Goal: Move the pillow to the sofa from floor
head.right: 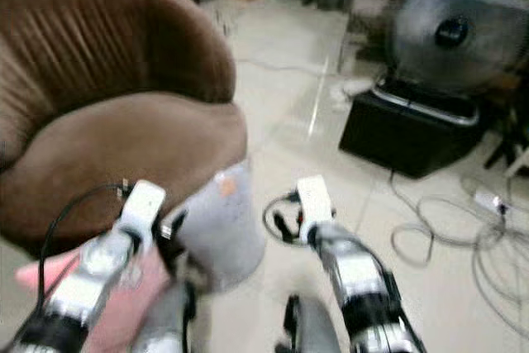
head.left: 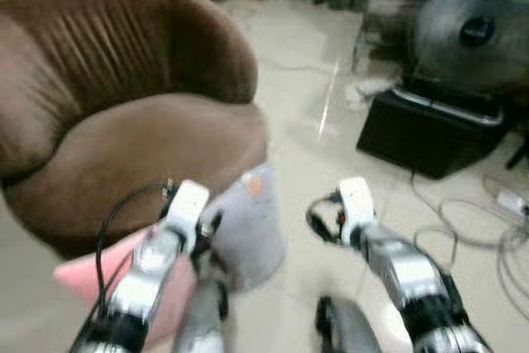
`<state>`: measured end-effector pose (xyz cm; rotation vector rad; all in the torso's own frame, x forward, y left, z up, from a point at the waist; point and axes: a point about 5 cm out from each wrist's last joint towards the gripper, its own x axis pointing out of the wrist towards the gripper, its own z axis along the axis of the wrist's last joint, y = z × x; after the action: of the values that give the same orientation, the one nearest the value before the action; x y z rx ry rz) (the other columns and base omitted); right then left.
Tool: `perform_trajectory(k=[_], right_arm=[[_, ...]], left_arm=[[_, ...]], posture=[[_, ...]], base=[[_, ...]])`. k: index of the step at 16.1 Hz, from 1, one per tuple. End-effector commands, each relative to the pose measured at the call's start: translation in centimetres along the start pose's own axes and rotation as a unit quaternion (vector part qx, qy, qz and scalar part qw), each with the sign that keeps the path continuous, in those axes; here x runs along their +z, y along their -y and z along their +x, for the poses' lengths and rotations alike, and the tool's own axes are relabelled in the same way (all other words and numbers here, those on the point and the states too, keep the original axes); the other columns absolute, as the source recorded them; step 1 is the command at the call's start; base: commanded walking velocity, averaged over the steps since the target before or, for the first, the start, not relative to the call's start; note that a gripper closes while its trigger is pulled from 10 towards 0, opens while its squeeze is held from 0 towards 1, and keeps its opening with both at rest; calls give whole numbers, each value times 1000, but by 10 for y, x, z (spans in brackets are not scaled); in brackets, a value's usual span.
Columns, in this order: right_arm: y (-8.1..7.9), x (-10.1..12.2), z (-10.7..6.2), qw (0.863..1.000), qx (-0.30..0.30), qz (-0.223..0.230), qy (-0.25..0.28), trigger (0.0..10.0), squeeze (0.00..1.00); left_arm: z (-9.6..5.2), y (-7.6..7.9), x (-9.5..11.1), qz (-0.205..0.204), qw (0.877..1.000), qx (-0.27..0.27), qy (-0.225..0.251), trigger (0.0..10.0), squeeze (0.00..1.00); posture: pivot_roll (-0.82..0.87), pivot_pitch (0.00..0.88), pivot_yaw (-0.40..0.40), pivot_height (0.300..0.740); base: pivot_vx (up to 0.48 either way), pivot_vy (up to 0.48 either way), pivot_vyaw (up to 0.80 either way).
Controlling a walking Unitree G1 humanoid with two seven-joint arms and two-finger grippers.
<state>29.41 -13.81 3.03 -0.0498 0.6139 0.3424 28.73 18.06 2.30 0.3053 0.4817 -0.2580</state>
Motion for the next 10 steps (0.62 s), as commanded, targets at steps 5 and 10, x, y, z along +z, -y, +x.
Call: perform_trajectory(k=[5, 10], right_arm=[[-2, 23, -5, 996, 48, -69, 9, 10000, 0], [0, 25, -17, 996, 46, -78, 9, 10000, 0]], left_arm=[[15, -31, 7, -73, 994, 74, -16, 10000, 1000], [19, -35, 8, -121, 990, 67, -9, 10000, 1000]], posture=[[25, 28, -46, 592], [-27, 182, -51, 592]], base=[[0, 0, 0], [0, 0, 0]])
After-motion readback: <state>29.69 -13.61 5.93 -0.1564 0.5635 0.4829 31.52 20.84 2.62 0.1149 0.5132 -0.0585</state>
